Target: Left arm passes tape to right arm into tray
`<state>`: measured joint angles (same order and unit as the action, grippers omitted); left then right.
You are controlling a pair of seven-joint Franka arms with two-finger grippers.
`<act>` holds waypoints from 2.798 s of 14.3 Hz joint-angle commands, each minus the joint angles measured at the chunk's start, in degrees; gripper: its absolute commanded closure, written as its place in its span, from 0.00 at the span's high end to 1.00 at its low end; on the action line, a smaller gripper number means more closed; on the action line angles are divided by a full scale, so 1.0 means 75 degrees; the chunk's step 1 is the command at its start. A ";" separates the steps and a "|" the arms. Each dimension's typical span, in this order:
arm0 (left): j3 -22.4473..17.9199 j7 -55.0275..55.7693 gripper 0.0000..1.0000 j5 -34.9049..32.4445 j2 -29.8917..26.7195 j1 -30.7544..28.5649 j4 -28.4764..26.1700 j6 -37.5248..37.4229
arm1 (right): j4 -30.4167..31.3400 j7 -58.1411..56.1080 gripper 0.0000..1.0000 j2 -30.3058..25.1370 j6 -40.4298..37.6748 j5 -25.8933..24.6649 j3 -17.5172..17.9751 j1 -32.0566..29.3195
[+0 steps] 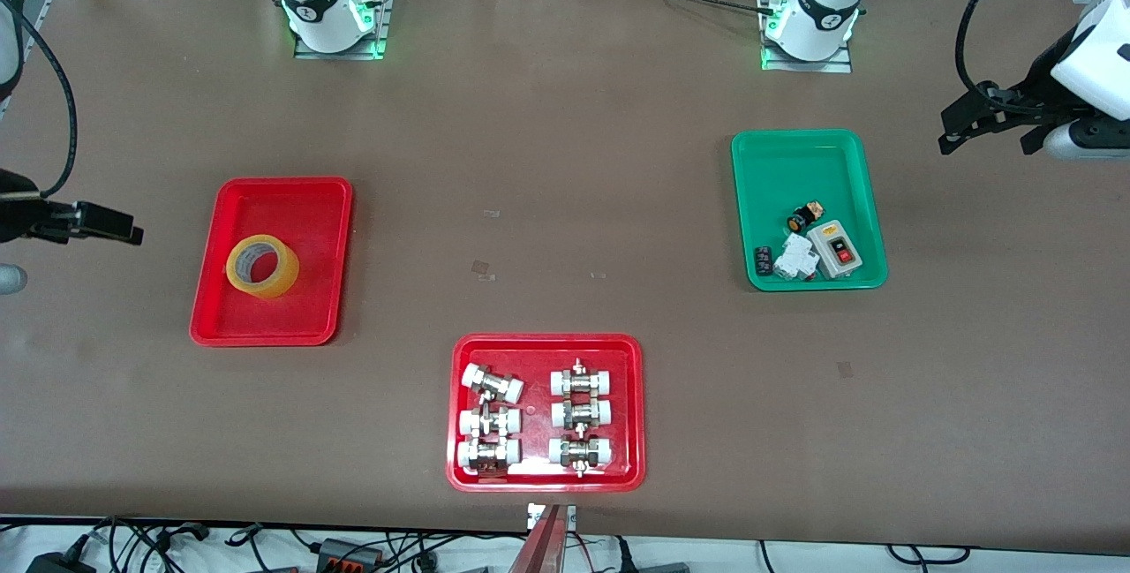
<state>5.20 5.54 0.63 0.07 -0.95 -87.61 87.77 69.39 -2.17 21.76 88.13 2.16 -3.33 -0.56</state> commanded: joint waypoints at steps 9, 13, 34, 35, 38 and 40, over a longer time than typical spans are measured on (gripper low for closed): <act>-0.0025 -0.0199 1.00 0.0092 0.0107 -0.0061 0.0068 0.0145 | 0.1586 0.0325 1.00 -0.1236 0.1257 -0.0604 -0.0095 0.0250; -0.0036 -0.0199 1.00 0.0092 0.0154 -0.0073 0.0079 0.0145 | 0.3202 0.0243 1.00 -0.2243 0.1773 -0.0522 -0.0095 0.0250; -0.0036 -0.0211 1.00 0.0104 0.0154 -0.0143 0.0091 0.0051 | 0.3404 0.0243 1.00 -0.2608 0.1363 -0.0487 0.0479 -0.0242; -0.0036 -0.0199 1.00 0.0092 0.0166 -0.0131 0.0103 0.0051 | 0.3404 0.0243 1.00 -0.2632 0.1386 -0.0487 0.0480 -0.0254; -0.0036 -0.0211 1.00 0.0092 0.0166 -0.0131 0.0103 0.0051 | 0.3404 0.0243 1.00 -0.2667 0.1410 -0.0475 0.0480 -0.0254; -0.0036 -0.0211 1.00 0.0092 0.0166 -0.0131 0.0103 0.0051 | 0.3428 0.0231 1.00 -0.2679 0.1340 -0.0475 0.0480 -0.0242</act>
<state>5.03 5.37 0.73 1.15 -1.64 -87.50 88.82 93.90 -0.02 3.06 98.65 -1.31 -0.79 -1.40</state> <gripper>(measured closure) 0.000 0.000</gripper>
